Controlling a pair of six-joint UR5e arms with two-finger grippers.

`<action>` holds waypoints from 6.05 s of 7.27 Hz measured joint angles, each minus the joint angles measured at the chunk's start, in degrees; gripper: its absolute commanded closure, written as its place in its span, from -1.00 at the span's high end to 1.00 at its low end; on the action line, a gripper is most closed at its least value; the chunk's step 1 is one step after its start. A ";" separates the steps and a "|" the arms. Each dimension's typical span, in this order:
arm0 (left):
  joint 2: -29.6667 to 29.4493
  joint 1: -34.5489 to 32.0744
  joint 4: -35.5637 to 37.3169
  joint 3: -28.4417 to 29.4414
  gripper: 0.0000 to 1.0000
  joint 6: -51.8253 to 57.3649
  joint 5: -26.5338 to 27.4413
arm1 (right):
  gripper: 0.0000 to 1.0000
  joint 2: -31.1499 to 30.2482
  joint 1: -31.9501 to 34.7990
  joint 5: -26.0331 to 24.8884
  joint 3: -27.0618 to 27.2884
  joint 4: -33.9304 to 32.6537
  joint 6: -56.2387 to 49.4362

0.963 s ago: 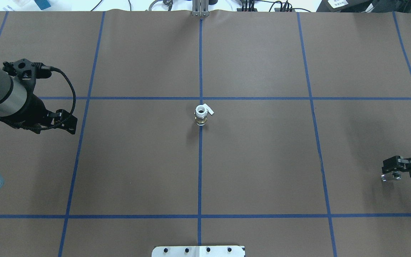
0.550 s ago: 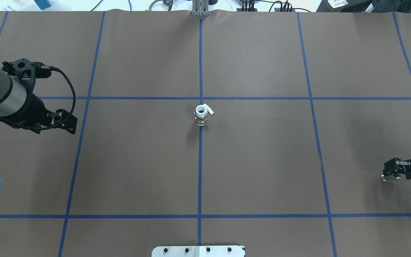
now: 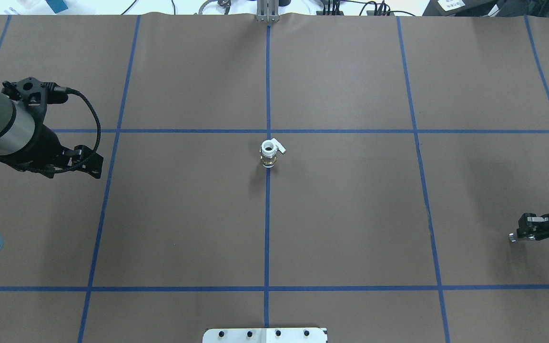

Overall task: Assemble PPR valve and pipe with both arms
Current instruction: 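Lower the right gripper onto the chrome fitting and close on it, then lift the fitting with the right gripper and carry it above the valve, then lower the fitting onto the valve top and press it down with the right gripper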

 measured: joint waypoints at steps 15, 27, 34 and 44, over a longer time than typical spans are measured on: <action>6.44 -16.35 0.81 5.09 0.99 27.54 -8.53 | -1.00 60.69 -2.45 -0.88 -9.64 -47.33 15.56; 8.70 -18.82 0.13 6.05 0.99 28.41 -10.60 | -1.00 75.90 -7.87 -3.16 -27.43 -39.38 25.40; 8.94 -18.90 0.13 5.62 0.99 28.38 -10.63 | -1.00 75.74 -8.35 -3.25 -27.47 -39.38 25.40; 8.88 -18.91 0.13 5.59 0.99 28.32 -10.63 | -1.00 75.93 -8.51 -3.45 -27.92 -39.37 25.20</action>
